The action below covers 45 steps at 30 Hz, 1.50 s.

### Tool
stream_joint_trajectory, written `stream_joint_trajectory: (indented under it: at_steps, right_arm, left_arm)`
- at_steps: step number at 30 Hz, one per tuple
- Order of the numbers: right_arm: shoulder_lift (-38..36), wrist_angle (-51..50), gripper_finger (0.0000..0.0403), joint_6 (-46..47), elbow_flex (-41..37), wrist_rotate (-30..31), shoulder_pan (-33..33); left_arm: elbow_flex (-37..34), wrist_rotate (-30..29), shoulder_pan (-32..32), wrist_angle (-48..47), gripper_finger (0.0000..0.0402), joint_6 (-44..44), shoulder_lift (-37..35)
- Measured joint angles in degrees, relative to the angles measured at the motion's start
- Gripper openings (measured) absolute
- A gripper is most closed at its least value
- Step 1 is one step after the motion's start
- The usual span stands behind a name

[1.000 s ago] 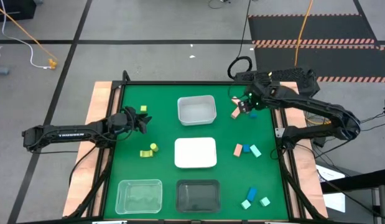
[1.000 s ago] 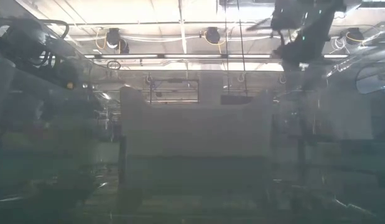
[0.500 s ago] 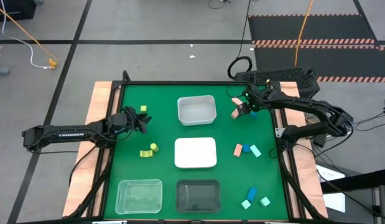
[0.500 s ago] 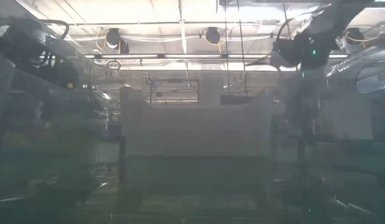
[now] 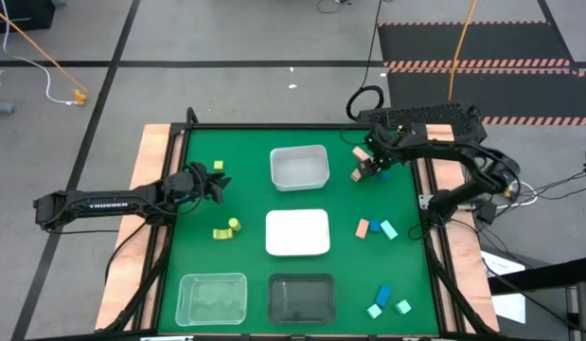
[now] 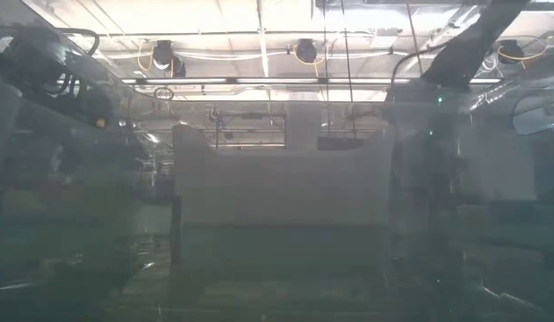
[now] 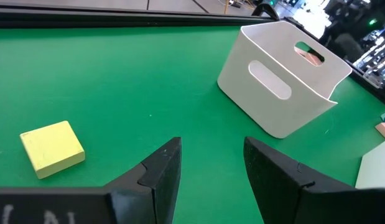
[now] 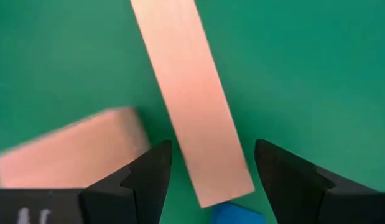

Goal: Sort & place blocks by color
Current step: Put the top brown block into the gray bin

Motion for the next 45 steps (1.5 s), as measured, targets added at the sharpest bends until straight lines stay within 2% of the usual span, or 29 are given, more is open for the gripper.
stream_joint_trajectory:
  at_steps: [6, 13, 18, 23, 28, 35, 41, 45]
  right_arm:
    - [3.49, 0.94, 0.0203, -0.47, 0.23, -0.06, 0.00]
    - [3.08, 1.42, 0.0111, -0.44, 0.15, -0.10, 0.04]
    - [2.80, 1.62, 0.0111, 2.07, 0.11, 0.05, 0.04]
    - [-1.99, 2.56, 0.0111, 6.38, -0.35, 0.30, -0.02]
    - [-10.78, 9.59, 0.0111, 10.15, -0.14, 0.43, 0.20]
    - [-21.47, 28.11, 0.0111, 8.07, -0.13, -0.36, 4.40]
    - [-24.49, 47.63, 0.0111, 7.03, -0.04, -5.46, 10.60]
    - [-24.55, 57.21, 0.0111, 6.19, -0.02, -6.03, 14.16]
  left_arm:
    - [0.01, 0.00, 0.02, -0.02, 0.0175, -0.05, 0.01]
    - [0.01, 0.00, 0.02, -0.02, 0.0175, -0.05, 0.01]
    - [0.00, 0.00, 0.00, -0.02, 0.0175, -0.06, 0.00]
    - [0.01, 0.00, 0.02, -0.02, 0.0175, -0.08, -0.01]
    - [-0.01, 0.00, 0.01, -0.02, 0.0175, -0.06, 0.01]
    - [-0.01, 0.00, 0.02, -0.02, 0.0175, -0.01, 0.00]
    - [-0.01, 0.00, 0.00, -0.02, 0.0175, 0.03, 0.01]
    - [-0.01, 0.00, 0.00, -0.02, 0.0175, 0.03, 0.00]
